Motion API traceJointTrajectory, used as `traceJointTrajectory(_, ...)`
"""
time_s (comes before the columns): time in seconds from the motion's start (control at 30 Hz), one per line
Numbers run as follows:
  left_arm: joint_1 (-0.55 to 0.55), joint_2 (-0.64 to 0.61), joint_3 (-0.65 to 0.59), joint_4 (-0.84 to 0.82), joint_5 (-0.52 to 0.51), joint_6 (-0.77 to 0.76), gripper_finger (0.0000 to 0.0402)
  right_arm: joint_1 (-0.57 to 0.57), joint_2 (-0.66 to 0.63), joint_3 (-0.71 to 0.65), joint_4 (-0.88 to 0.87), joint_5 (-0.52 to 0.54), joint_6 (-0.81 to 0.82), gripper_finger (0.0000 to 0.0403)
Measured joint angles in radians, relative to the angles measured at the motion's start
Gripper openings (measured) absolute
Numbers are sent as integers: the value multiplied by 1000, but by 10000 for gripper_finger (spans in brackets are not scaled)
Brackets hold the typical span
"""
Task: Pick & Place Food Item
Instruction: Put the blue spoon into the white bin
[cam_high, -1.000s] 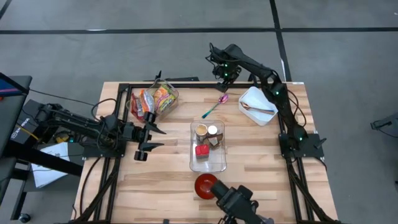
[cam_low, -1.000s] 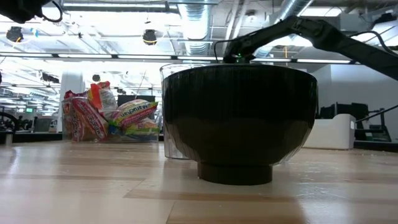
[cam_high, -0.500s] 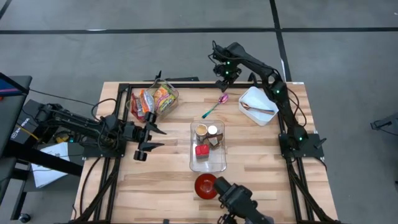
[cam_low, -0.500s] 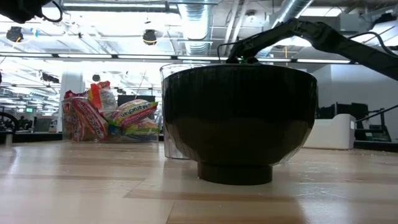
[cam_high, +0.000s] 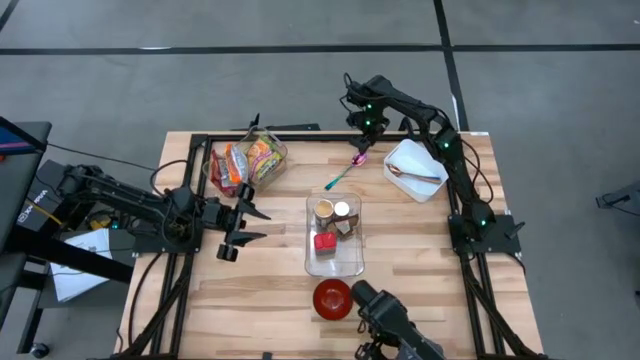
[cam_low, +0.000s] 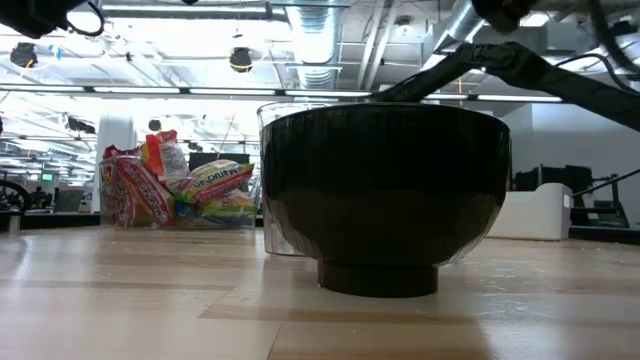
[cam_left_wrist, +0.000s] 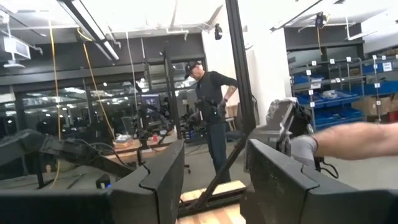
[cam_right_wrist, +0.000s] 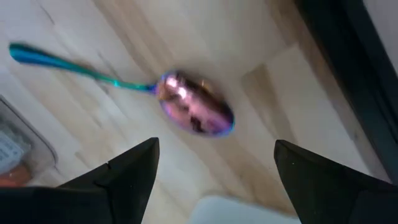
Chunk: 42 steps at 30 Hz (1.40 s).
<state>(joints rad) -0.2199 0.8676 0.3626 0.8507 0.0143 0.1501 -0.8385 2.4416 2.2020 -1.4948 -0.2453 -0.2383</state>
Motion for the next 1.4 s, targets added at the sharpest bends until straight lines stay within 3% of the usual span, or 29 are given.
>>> traceJointTrajectory(0.43,0,0,0,3,0,2,167,-36,0,-20,39,-86,-32,311)
traceJointTrajectory(1.4,0,29,0,21,-26,2,167,-60,-1,-20,37,-155,-50,311)
